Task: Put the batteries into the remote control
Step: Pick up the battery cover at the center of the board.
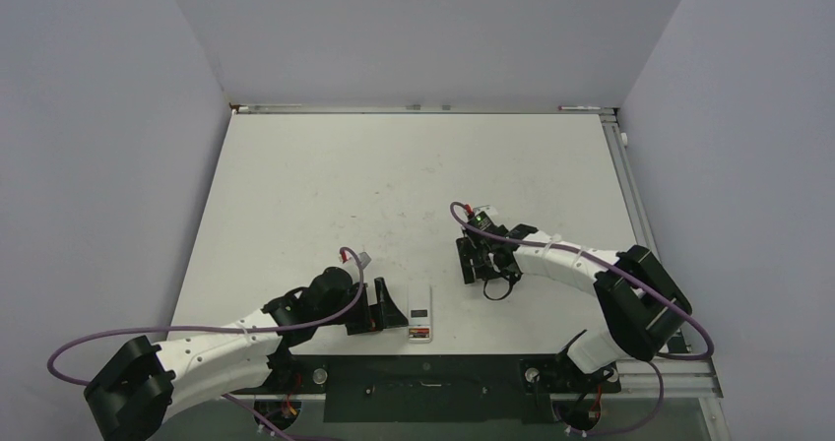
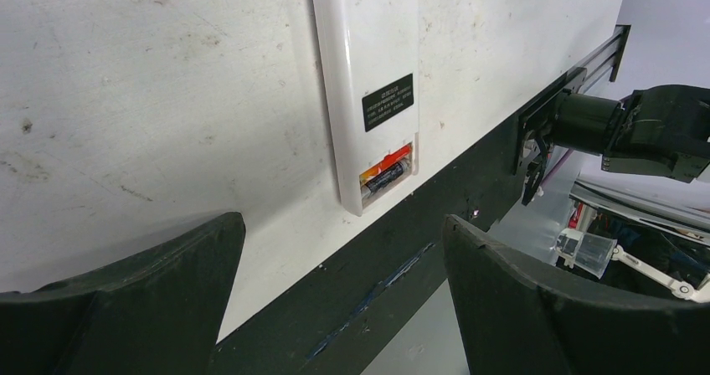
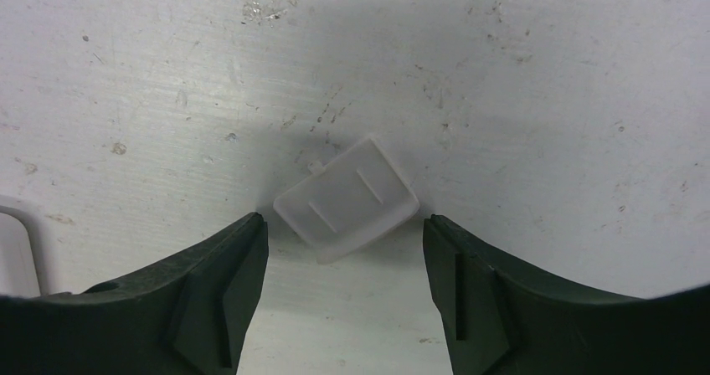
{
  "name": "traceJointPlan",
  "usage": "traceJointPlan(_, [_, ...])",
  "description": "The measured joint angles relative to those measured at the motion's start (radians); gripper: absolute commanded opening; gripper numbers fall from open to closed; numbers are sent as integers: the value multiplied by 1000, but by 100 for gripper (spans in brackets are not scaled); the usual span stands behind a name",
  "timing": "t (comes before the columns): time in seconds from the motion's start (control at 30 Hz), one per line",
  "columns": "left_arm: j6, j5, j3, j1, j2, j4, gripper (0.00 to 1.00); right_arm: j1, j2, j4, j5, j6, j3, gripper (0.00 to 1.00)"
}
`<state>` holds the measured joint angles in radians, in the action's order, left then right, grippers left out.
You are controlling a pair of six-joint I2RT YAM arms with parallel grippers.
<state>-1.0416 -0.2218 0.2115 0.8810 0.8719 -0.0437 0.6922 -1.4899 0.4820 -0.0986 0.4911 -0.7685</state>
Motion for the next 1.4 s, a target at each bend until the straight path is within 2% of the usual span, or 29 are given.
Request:
traceJointPlan(0.63, [0, -3, -11, -1, -22, 2, 86, -60, -111, 49, 89, -148, -122, 67])
traceJointPlan(1.4, [-1, -19, -16, -1, -12, 22, 86, -18, -35, 8, 76, -64, -34, 62])
